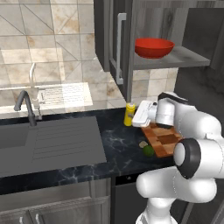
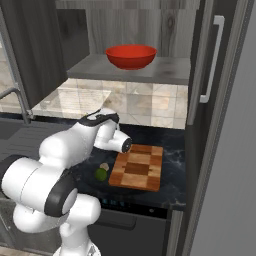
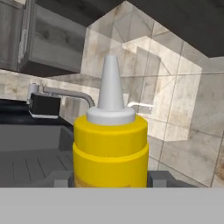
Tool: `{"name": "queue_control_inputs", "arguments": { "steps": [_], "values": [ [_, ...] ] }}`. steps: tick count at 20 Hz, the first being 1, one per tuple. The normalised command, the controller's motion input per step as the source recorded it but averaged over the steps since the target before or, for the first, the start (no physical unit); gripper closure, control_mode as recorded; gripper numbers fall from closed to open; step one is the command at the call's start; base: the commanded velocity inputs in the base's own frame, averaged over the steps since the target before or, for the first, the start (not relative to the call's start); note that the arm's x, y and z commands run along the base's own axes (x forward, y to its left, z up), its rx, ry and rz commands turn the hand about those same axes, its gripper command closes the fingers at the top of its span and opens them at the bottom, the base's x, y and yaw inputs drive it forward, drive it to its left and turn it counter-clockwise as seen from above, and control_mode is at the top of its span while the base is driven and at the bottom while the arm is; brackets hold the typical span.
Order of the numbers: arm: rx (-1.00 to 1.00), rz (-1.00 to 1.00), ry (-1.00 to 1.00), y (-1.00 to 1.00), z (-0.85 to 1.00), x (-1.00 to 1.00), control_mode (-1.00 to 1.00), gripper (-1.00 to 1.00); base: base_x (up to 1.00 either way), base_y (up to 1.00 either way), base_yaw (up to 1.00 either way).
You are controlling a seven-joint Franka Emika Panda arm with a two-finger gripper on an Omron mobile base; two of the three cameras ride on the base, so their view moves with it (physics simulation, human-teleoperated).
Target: Open the cabinet. Place the bowl and condiment on the counter. Then place the lime and garlic on the cutting board.
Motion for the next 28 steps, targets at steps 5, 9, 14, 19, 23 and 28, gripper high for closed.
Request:
{"name": "queue_control_inputs", "arguments": {
  "steps": [5, 9, 14, 19, 23, 28],
  "values": [
    [0.00, 0.01, 0.00, 0.03, -0.19, 0.19, -1.00, 1.00, 0.00, 0.00, 0.00],
    [0.00, 0.01, 0.00, 0.02, -0.19, 0.21, -1.00, 1.00, 0.00, 0.00, 0.00],
    [0.00, 0.02, 0.00, 0.00, -0.12, 0.05, -1.00, 1.00, 0.00, 0.00, 0.00],
    [0.00, 0.02, 0.00, 0.00, -0.12, 0.03, -1.00, 1.00, 0.00, 0.00, 0.00],
    [0.00, 0.02, 0.00, 0.00, -0.14, 0.06, -1.00, 1.00, 0.00, 0.00, 0.00],
    [0.00, 0.01, 0.00, 0.00, -0.12, 0.13, -1.00, 1.00, 0.00, 0.00, 0.00]
  ]
}}
